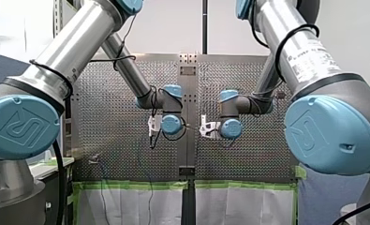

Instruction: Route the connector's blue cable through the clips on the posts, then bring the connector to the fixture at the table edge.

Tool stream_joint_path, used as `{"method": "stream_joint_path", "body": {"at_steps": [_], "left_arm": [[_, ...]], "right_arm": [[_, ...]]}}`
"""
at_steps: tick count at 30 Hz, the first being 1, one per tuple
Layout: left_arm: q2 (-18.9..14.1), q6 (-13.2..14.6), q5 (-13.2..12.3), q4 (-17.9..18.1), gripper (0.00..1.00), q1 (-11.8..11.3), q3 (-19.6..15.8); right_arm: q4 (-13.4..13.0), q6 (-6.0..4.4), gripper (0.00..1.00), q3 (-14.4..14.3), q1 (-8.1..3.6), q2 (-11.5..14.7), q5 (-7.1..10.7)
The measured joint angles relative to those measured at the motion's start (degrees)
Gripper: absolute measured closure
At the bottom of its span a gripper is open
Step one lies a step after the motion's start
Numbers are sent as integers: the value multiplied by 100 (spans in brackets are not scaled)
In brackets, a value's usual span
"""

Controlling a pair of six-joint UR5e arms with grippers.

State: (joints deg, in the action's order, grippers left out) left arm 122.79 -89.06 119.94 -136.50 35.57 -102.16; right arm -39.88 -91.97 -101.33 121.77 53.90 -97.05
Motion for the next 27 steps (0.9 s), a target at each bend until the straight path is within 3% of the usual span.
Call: {"method": "stream_joint_path", "body": {"at_steps": [12, 27], "left_arm": [[342, -95, 13, 25, 100, 64, 216], [524, -119, 82, 36, 100, 108, 354]], "right_arm": [[-170, 50, 100, 0, -141, -76, 88], [-466, 84, 100, -1, -333, -98, 427]]}}
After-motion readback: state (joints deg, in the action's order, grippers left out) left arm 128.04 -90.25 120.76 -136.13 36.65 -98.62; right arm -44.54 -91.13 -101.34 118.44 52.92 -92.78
